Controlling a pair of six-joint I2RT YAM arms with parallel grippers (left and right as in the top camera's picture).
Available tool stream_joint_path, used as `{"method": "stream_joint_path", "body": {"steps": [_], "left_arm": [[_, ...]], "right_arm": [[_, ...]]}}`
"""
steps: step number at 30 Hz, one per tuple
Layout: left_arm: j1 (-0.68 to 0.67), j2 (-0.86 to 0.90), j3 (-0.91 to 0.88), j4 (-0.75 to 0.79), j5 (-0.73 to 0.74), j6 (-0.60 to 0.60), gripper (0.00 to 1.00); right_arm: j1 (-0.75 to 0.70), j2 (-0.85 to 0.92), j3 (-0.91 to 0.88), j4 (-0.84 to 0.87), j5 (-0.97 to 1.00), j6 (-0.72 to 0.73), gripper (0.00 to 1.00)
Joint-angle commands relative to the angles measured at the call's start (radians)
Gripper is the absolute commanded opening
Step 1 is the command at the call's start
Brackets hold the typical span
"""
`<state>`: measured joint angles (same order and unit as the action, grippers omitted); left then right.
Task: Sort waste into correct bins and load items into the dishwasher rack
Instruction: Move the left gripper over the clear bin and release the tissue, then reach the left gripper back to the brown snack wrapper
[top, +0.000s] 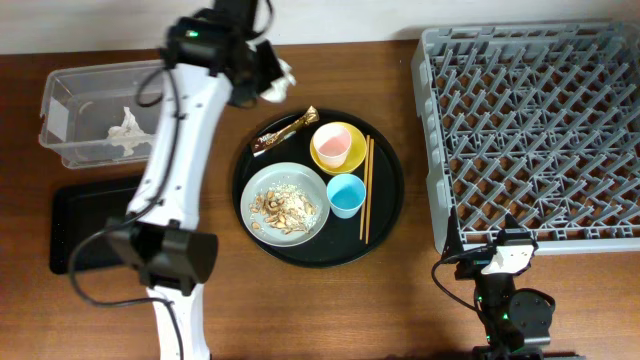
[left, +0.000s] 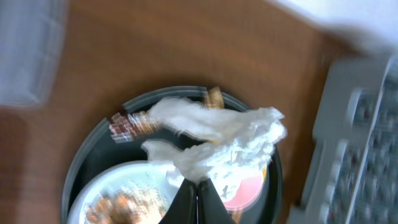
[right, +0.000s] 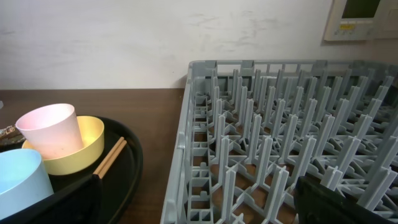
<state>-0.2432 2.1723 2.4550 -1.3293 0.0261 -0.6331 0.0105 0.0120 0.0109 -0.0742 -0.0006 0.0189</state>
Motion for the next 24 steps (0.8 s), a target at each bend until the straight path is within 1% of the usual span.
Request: {"method": "stream_joint_path", "body": {"steps": [1,4,5,8,12,13,15,17,18,21,22,24], "left_arm": [[0.093,0.000,0.007,0.040,-0.235,-0.004,0.01],[0.159,0.022,-0.003,0.087,-0.377,-0.004,0.01],[0.177,0.031,-0.010,0.108,-0.402,-0.004,0.01],[0.239,0.074,-0.021,0.161,-0.443,-0.003,0.01],[0.317,0.127,-0.022,0.164,-0.449,-0.003,0.02],[0.328,0.135,-0.022,0.160,-0.449,-0.003,0.10],[0.355,0.148,-0.022,0.134,-0.449,-0.003,0.35],[0.372,0.150,-0.021,0.114,-0.447,-0.003,0.86],[0.379,0.150,-0.022,0.103,-0.434,-0.003,0.96],[0.386,0.150,-0.021,0.058,-0.348,0.013,0.98],[0.385,0.150,-0.021,0.047,-0.280,0.061,0.98],[0.375,0.152,-0.021,0.051,-0.075,0.207,0.98]], "right_arm": [[-0.006,-0.006,-0.005,-0.005,-0.003,0.000,0.98],[-0.006,-0.006,-0.005,-0.005,-0.003,0.000,0.98],[-0.006,-0.006,-0.005,-0.005,-0.003,0.000,0.98],[-0.006,-0.006,-0.005,-0.005,-0.003,0.000,0.98],[-0.006,-0.006,-0.005,-0.005,-0.003,0.000,0.98],[-0.006,-0.006,-0.005,-0.005,-0.003,0.000,0.98],[-0.006,-0.006,-0.005,-0.005,-0.003,0.000,0.99],[-0.006,-0.006,-0.005,-0.005,-0.003,0.000,0.98],[-0.006,-0.006,-0.005,-0.005,-0.003,0.000,0.98],[-0.006,-0.006,-0.005,-0.005,-0.003,0.000,0.98],[-0.006,-0.006,-0.005,-0.005,-0.003,0.000,0.98],[-0.006,-0.006,-0.005,-0.005,-0.003,0.000,0.98]]}}
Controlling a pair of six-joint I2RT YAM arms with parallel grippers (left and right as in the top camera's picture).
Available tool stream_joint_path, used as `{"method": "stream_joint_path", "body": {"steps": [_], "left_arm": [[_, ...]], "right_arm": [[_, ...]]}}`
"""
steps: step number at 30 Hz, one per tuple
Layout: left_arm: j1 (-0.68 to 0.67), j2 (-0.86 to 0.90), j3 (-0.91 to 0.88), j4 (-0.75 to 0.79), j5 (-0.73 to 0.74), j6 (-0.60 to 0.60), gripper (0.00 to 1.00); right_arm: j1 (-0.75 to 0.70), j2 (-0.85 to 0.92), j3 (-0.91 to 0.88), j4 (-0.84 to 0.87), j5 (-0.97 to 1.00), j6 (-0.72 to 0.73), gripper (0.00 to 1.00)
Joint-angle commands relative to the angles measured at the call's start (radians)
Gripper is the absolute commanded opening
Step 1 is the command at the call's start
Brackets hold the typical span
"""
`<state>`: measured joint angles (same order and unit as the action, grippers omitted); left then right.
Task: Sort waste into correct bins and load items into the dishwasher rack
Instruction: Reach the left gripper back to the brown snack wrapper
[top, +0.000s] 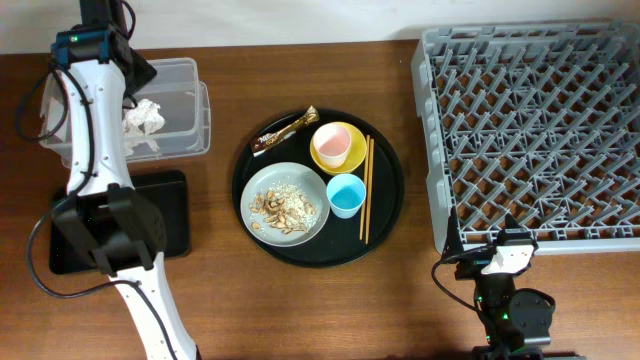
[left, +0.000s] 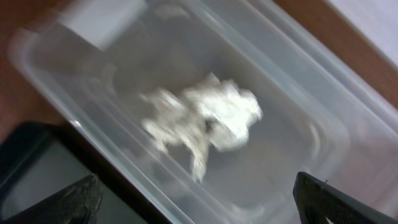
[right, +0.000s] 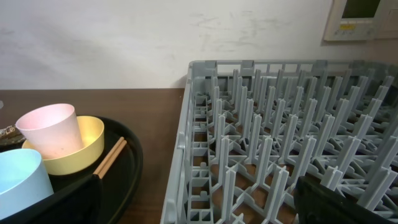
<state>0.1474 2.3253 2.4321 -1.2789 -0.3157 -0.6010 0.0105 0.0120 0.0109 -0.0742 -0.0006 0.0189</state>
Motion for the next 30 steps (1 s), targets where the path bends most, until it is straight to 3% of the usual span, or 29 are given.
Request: {"method": "stream_joint_path", "body": {"steps": [1,3,4,8,9,12,17,30], "left_arm": [[-0.027,0.000,0.002,0.015,0.408,0.278,0.98],[-0.064,0.003,0.002,0.034,0.650,0.504,0.98],[-0.084,0.005,0.002,0.033,0.698,0.576,0.98],[-0.205,0.016,0.001,0.012,0.708,0.790,0.89],[-0.231,0.017,0.001,0.012,0.696,0.810,0.83],[-0.307,0.037,0.001,0.035,0.556,0.813,0.74],[-0.415,0.113,0.001,0.042,0.403,0.813,0.69],[-0.440,0.270,0.001,0.032,0.356,0.853,0.54]], "right_arm": [[-0.006,-0.006,-0.005,-0.005,-0.003,0.000,0.98],[-0.006,-0.006,-0.005,-0.005,-0.003,0.000,0.98],[-0.006,-0.006,-0.005,-0.005,-0.003,0.000,0.98],[-0.006,-0.006,-0.005,-0.005,-0.003,0.000,0.98],[-0.006,-0.006,-0.005,-0.005,-0.003,0.000,0.98],[-0.006,-0.006,-0.005,-0.005,-0.003,0.000,0.98],[-0.006,-0.006,-0.005,-0.005,-0.003,0.000,0.98],[-0.006,-0.006,-0.005,-0.005,-0.003,0.000,0.99]]}}
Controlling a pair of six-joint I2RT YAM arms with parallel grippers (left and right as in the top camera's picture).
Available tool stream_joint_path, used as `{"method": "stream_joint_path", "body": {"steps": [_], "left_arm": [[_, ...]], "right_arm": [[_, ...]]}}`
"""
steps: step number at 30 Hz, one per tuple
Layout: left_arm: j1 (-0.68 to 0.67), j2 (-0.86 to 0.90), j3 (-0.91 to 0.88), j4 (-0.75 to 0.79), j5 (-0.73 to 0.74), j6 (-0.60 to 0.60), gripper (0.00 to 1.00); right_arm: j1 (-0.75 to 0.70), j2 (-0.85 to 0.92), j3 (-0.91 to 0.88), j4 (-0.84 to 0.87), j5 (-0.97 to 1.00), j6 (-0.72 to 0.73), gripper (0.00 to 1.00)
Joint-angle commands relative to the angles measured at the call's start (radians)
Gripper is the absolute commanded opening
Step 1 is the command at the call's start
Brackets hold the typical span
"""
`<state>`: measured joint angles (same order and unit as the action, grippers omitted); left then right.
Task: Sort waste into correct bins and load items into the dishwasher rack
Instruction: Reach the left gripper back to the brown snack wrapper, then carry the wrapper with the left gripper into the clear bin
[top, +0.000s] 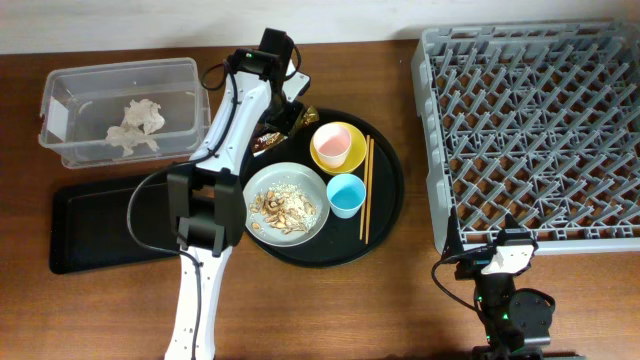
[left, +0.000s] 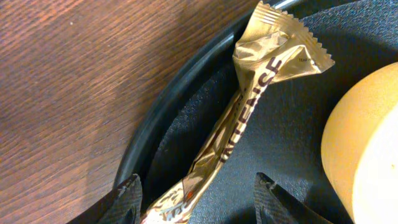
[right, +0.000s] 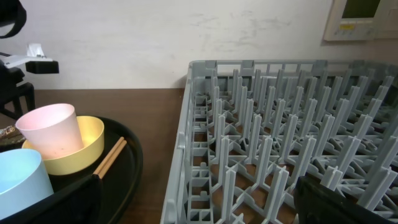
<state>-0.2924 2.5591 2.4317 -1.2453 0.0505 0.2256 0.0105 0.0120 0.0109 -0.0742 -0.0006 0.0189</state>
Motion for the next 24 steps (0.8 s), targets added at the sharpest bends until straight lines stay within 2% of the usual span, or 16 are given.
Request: {"method": "stream_joint_path", "body": {"steps": [1,2,4,5,8,11,13,20,24], "left_arm": [[0.000,0.042,0.002,0.000,-0.011,0.027,0.53],[0.000,0.045,0.002,0.000,-0.011,0.027,0.50],[0.000,0.047,0.002,0.002,-0.010,0.025,0.32],[-0.001,0.047,0.002,0.002,-0.010,0.023,0.28],[-0.001,0.047,0.002,-0.004,-0.010,0.022,0.28],[-0.002,0.047,0.002,-0.005,-0.010,0.020,0.01],[-0.002,0.038,0.005,-0.008,0.004,-0.032,0.01],[0.019,-0.098,0.063,-0.037,0.153,-0.039,0.01],[0.069,-0.207,0.090,-0.021,0.152,-0.182,0.01]], "right_arm": [[-0.006,-0.006,-0.005,-0.005,-0.003,0.000,0.98],[-0.006,-0.006,-0.005,-0.005,-0.003,0.000,0.98],[-0.006,-0.006,-0.005,-0.005,-0.003,0.000,0.98],[-0.006,-0.006,-0.005,-0.005,-0.003,0.000,0.98],[-0.006,-0.006,-0.005,-0.005,-0.003,0.000,0.99],[-0.006,-0.006,-0.005,-0.005,-0.003,0.000,0.98],[-0.006,-0.006,-0.005,-0.005,-0.003,0.000,0.98],[-0.006,-0.006,-0.005,-0.005,-0.003,0.000,0.98],[-0.006,-0.006,-0.005,-0.005,-0.003,0.000,0.98]]}}
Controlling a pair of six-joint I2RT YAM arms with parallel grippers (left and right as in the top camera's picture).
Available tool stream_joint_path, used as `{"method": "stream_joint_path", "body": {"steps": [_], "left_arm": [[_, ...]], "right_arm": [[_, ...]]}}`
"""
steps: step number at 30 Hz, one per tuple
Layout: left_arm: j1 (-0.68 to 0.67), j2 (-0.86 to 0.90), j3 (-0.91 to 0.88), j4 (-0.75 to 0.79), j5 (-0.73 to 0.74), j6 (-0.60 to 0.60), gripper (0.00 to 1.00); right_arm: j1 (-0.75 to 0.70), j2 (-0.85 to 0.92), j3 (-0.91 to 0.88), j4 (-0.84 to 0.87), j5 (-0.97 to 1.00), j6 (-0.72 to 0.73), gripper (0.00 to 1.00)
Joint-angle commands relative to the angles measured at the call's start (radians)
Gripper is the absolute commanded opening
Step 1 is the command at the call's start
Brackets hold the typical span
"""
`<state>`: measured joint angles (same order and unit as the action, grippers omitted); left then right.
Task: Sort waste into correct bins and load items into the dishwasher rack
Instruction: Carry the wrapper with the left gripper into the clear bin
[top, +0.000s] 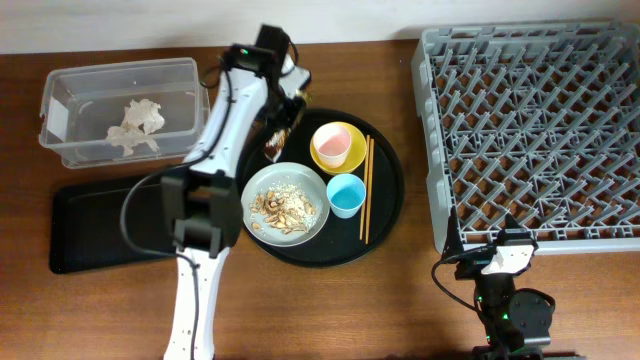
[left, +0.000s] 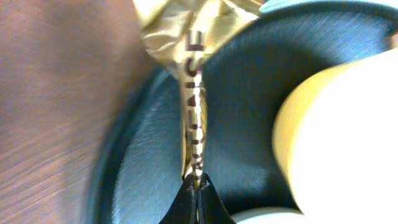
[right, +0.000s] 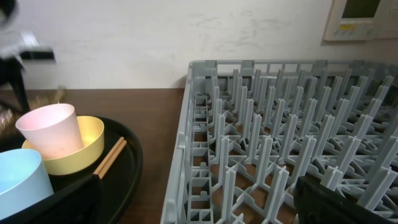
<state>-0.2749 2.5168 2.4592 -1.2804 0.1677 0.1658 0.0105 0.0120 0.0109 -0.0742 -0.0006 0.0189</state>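
Observation:
A gold snack wrapper (left: 189, 81) hangs pinched in my left gripper (left: 194, 183), which is shut on it over the top-left rim of the round black tray (top: 385, 215). In the overhead view the left gripper (top: 281, 118) is beside the pink cup (top: 336, 146), which sits in a yellow bowl (right: 87, 146). Also on the tray are a white plate of food scraps (top: 285, 203), a blue cup (top: 346, 194) and chopsticks (top: 366, 190). My right gripper (right: 193, 202) rests open at the front right, holding nothing.
A grey dishwasher rack (top: 540, 120) fills the right side. At the far left a clear bin (top: 60, 120) holds crumpled tissue (top: 135, 125). In front of that bin lies a flat black tray (top: 100, 225).
My left gripper was open around the gold wrapper lying on the tray. It is now shut on the wrapper, which hangs from the jaws. The right arm has not moved.
My left gripper first held crumpled tissue near the round tray's top-left. Then it stood open over the clear bin with the tissue lying inside. Then it was open over the gold wrapper on the tray, and now it grips that wrapper.

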Motion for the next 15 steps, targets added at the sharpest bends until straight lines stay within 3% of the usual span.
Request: {"method": "stream_joint_path", "body": {"steps": [1,5,10,15], "left_arm": [[0.073,-0.188,0.063,0.021,0.034,-0.163,0.01],[0.174,-0.221,0.063,0.063,-0.053,-0.387,0.01],[0.319,-0.209,0.060,0.101,-0.150,-0.785,0.01],[0.440,-0.162,0.060,0.136,-0.150,-0.965,0.01]], "right_arm": [[-0.006,-0.006,-0.005,-0.005,-0.003,0.000,0.98],[-0.006,-0.006,-0.005,-0.005,-0.003,0.000,0.99],[-0.006,-0.006,-0.005,-0.005,-0.003,0.000,0.98],[-0.006,-0.006,-0.005,-0.005,-0.003,0.000,0.98]]}}
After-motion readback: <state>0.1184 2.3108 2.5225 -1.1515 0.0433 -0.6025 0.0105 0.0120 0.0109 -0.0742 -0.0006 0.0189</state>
